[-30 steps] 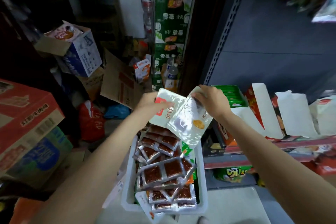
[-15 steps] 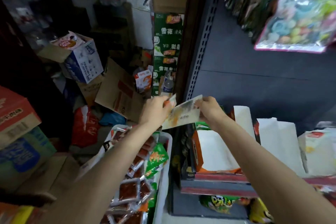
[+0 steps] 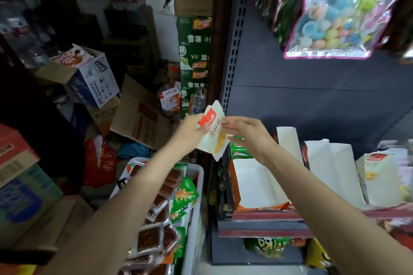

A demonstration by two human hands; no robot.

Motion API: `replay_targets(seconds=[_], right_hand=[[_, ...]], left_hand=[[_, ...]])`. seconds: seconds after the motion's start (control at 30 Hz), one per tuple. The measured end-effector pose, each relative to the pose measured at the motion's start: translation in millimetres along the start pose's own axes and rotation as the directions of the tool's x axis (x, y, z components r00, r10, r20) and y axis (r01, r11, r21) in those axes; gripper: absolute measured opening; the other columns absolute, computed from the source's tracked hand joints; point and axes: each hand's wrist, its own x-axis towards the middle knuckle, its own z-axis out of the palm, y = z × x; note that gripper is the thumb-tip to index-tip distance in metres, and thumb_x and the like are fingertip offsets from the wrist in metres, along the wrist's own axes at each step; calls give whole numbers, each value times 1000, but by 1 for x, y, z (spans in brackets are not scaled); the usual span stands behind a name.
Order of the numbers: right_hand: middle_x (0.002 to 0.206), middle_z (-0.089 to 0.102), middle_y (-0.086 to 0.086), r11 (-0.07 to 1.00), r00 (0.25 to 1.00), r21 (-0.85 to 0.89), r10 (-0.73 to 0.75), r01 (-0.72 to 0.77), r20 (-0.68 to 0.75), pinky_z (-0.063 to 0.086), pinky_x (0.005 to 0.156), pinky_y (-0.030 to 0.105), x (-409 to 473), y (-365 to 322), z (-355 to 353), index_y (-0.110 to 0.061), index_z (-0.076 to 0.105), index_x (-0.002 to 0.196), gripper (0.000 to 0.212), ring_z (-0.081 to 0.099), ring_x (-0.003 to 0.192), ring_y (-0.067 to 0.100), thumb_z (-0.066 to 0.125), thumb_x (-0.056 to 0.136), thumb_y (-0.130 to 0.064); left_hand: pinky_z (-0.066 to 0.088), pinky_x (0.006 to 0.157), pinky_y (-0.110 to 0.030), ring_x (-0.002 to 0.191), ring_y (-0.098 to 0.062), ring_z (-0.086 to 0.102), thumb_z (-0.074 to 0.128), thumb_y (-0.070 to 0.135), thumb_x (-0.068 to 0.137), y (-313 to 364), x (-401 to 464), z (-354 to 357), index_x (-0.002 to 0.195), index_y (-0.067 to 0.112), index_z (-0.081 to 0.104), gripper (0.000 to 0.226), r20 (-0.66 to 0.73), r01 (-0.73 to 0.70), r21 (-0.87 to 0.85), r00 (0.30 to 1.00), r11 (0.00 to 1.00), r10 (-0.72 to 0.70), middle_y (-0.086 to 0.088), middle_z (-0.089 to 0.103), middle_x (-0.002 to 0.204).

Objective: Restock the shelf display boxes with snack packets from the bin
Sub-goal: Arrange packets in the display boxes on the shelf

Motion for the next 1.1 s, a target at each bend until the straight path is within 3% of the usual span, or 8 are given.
replay_targets(seconds=[0.1, 0.17, 0.27, 0.37, 0.53, 0.73, 0.9, 1.1], right_hand=[[127, 48, 3, 910, 988, -405, -131, 85, -85, 47, 93, 35, -3, 12, -14, -20, 42, 135, 57, 51, 114, 19, 69, 84, -22], [124, 50, 0, 864, 984, -493, -160, 103, -75, 50, 94, 38, -9, 15, -20, -21, 46, 129, 56, 54, 110, 17, 74, 80, -24], [101, 69, 1, 849, 977, -500, -212, 168, -33, 57, 83, 38, -17, 20, -33, -11, 64, 99, 22, 68, 89, 16, 72, 81, -21], [92, 70, 1, 889, 968, -429, -227, 161, -107, 59, 72, 29, -22, 22, -53, -7, 64, 93, 17, 69, 80, 13, 71, 81, -18], [91, 70, 7, 985, 956, -139, -135, 101, -260, 55, 62, 29, -30, 27, -95, -10, 56, 86, 12, 70, 74, 18, 67, 85, -15], [99, 69, 3, 990, 945, 4, -134, 142, -299, 57, 75, 38, -33, 35, -150, -14, 54, 93, 8, 69, 86, 21, 61, 89, -12], [91, 66, -1, 985, 941, -94, -168, 146, -294, 55, 62, 22, -33, 42, -219, -9, 53, 101, 14, 66, 79, 14, 61, 90, -12], [82, 64, -1, 987, 872, -90, -160, 133, -463, 52, 54, 17, -39, 75, -329, -6, 55, 107, 24, 63, 61, 2, 66, 85, -7]], left_hand=[[48, 86, -37, 92, -22, 60, 58, 1, 90, -3, -1, -11, 95, 9, 63, 11, 53, 68, -219, 997, 973, -58, -8, 66, 97], [50, 87, -38, 93, -23, 64, 62, 2, 87, -4, -2, -11, 92, 14, 64, 13, 126, 104, -258, 989, 961, -73, -6, 68, 97], [54, 79, -33, 86, -17, 67, 71, 5, 81, 1, 1, -2, 90, 19, 66, 17, 147, 112, -281, 987, 953, -72, -1, 71, 92], [51, 72, -28, 78, -13, 65, 69, 15, 84, 4, 7, 11, 91, 21, 67, 10, 135, 149, -365, 985, 919, -106, 1, 71, 86], [57, 75, -23, 81, -11, 69, 52, 6, 93, 10, 15, 47, 100, 9, 65, 15, 178, 225, -771, 974, 595, -138, -2, 73, 89], [54, 78, -37, 87, -20, 67, 42, 21, 100, 43, 20, 121, 114, 19, 58, 21, 306, 307, -582, 941, 753, -147, -2, 69, 101], [54, 81, -35, 95, -16, 66, 40, 28, 101, 77, 37, 179, 117, 30, 55, 22, 347, 212, -406, 935, 889, -64, 5, 66, 109], [53, 89, -39, 100, -19, 64, 57, 10, 92, 119, 60, 310, 122, 13, 59, 31, 341, -40, -156, 936, 987, 92, -3, 67, 115]])
